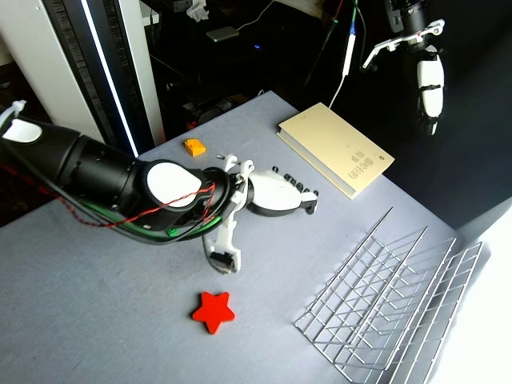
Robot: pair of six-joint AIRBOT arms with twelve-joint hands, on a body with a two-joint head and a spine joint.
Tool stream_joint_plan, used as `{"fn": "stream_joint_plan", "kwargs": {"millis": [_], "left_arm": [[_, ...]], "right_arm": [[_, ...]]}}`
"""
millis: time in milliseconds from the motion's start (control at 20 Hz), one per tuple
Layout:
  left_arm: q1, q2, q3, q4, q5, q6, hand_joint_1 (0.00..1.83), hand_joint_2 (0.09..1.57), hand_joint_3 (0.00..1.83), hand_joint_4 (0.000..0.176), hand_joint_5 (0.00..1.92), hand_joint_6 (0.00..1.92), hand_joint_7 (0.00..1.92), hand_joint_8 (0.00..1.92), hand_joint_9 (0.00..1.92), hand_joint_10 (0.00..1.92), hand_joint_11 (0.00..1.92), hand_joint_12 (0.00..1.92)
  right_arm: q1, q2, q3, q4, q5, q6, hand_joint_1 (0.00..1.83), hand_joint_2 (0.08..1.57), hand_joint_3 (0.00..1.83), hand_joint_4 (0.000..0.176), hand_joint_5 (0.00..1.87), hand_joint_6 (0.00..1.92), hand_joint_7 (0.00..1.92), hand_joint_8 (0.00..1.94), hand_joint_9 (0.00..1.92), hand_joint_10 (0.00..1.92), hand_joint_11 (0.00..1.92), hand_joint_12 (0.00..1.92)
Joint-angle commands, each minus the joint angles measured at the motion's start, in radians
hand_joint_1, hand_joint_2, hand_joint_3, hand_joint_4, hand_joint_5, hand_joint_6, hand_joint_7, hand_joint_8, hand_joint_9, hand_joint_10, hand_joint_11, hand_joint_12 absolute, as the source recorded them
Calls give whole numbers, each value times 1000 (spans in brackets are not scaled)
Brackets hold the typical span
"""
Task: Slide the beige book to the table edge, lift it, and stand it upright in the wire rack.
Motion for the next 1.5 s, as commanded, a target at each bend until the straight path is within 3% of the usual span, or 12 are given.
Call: {"fn": "stream_joint_plan", "kwargs": {"millis": [0,400,700,1450], "left_arm": [[-2,9,6,7,-6,-7,148,1104,0,0,275,5,266,4,244,5,0,614],[-2,-3,20,-2,-31,166,117,1113,2,0,250,0,242,0,225,0,0,581],[0,-11,19,-2,-45,169,109,1113,0,0,281,6,280,4,258,6,0,656],[1,-17,34,-2,-39,158,530,1001,0,0,249,0,239,0,232,1,0,623]], "right_arm": [[17,0,-3,56,8,2,161,1044,0,0,294,2,303,0,294,0,0,830],[11,-55,19,83,-9,-15,173,1045,0,0,278,0,298,0,292,0,0,775],[5,-119,84,88,24,-27,172,1047,0,0,246,1,267,2,273,1,0,757],[-6,-168,125,109,35,-52,167,1045,0,0,300,5,311,4,299,4,0,832]]}}
